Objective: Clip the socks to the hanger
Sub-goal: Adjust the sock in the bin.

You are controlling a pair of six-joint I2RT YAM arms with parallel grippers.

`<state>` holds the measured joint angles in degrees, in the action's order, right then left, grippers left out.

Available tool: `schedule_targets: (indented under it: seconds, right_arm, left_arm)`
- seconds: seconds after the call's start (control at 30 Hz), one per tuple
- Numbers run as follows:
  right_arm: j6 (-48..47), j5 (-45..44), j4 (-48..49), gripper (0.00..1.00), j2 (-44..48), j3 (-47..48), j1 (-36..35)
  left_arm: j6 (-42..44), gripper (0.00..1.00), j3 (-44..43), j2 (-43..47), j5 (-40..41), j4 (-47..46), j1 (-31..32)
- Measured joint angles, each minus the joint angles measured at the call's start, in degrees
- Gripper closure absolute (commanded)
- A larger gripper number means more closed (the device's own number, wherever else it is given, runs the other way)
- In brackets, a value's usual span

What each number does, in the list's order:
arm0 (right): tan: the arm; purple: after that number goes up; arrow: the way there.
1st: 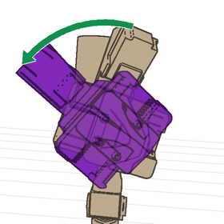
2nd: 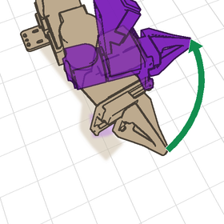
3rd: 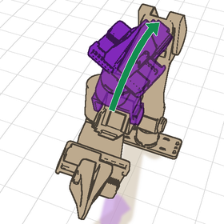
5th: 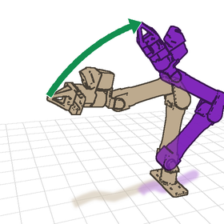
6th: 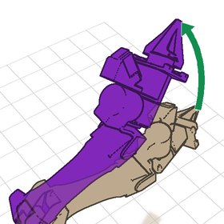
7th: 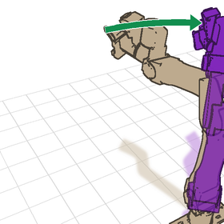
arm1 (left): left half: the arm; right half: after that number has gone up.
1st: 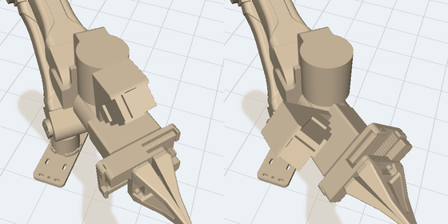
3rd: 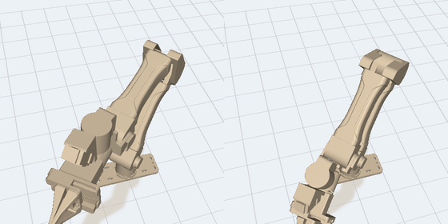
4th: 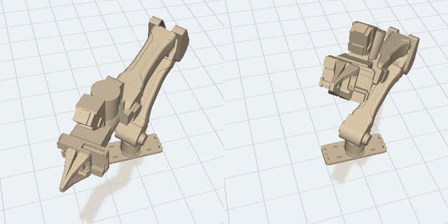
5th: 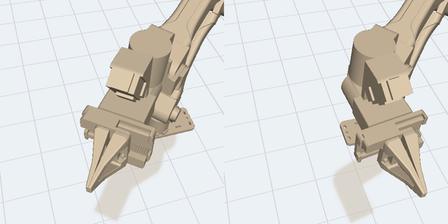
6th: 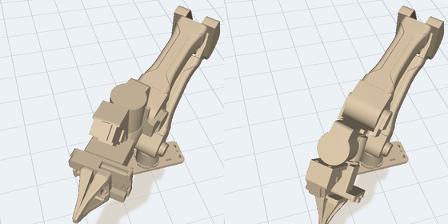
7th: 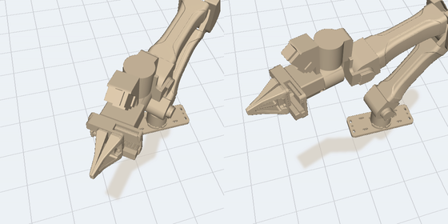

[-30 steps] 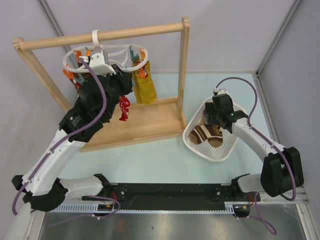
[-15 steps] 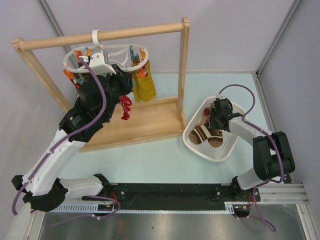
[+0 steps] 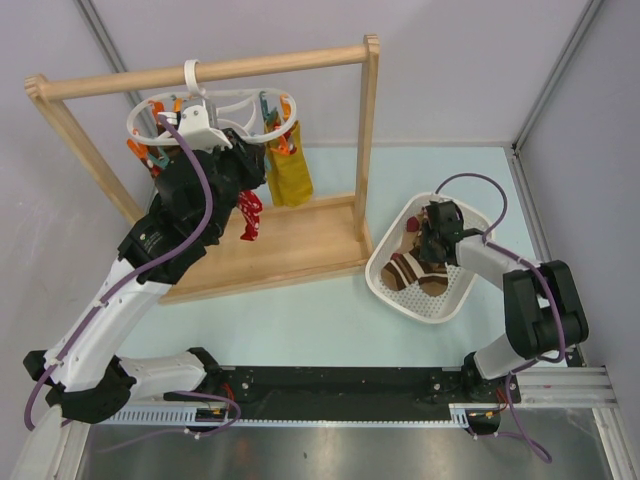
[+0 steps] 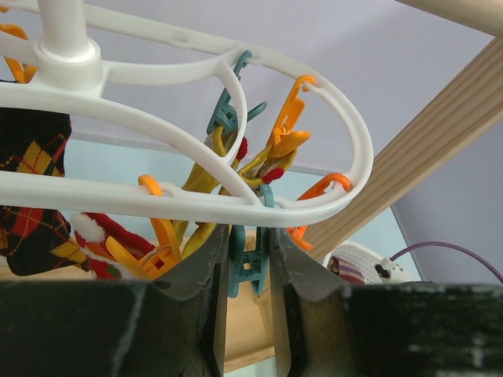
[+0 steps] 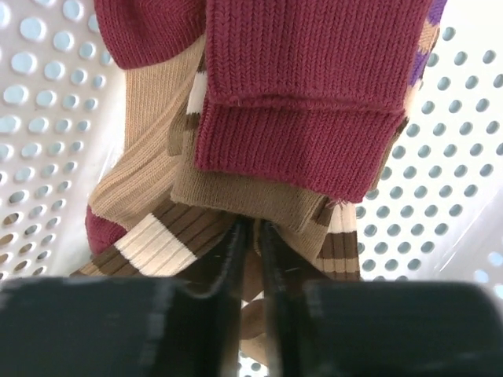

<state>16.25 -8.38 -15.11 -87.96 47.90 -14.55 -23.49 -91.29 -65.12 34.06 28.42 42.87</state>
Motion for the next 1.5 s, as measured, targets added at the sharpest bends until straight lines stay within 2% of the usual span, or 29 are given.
schedule_targets:
  seconds: [0.03,0.2,0.57,0.7,0.77,0.87,1.0,1.1,1.2,1.33,1.5]
  right_arm:
    - [-0.1,0.1,-0.1,1.00,0.1,0.0,0.0]
    - [-0.3,0.5,-2.2,1.00,4.3,-0.5,0.0]
    - [-1.4,1.6,-5.2,1.00,25.4,-0.5,0.0]
    - [-1.3,3.8,-7.9,1.00,28.9,-0.3,-0.3]
    - [-1.0,5.1,-10.3,0.97,28.7,-0.7,-1.0]
    - [0.3,7.8,-12.6,0.87,29.0,-3.6,-2.4]
    - [2.2,12.5,-17.4,0.62,29.0,-7.8,-3.2]
    - [3.2,14.6,-20.1,0.55,29.4,-8.6,-3.3]
    - [3.5,14.0,-19.9,0.54,31.8,-8.7,-3.3]
    - [3.7,8.2,-15.7,0.54,35.3,-8.7,-3.3]
    - [3.4,0.9,-6.1,0.55,31.6,-8.7,-3.2]
  left_arm:
    - [0.0,0.99,0.0,0.0,0.0,0.0,0.0]
    - [0.0,0.99,0.0,0.0,0.0,0.0,0.0]
    - [0.0,0.99,0.0,0.3,-0.1,0.1,0.0]
    - [0.0,0.99,0.0,0.5,-0.3,0.2,0.0]
    - [0.0,0.99,0.0,0.5,-0.3,0.2,0.0]
    - [0.0,0.99,0.0,0.5,-0.4,0.2,0.0]
    - [0.0,0.99,0.0,0.5,-0.4,0.2,0.0]
    - [0.0,0.99,0.0,0.5,-0.4,0.2,0.0]
    - [0.0,0.99,0.0,0.6,-0.4,0.2,0.0]
    - [0.0,0.99,0.0,0.8,-0.5,0.2,0.0]
    - [0.0,0.99,0.0,1.2,-0.9,0.4,0.0]
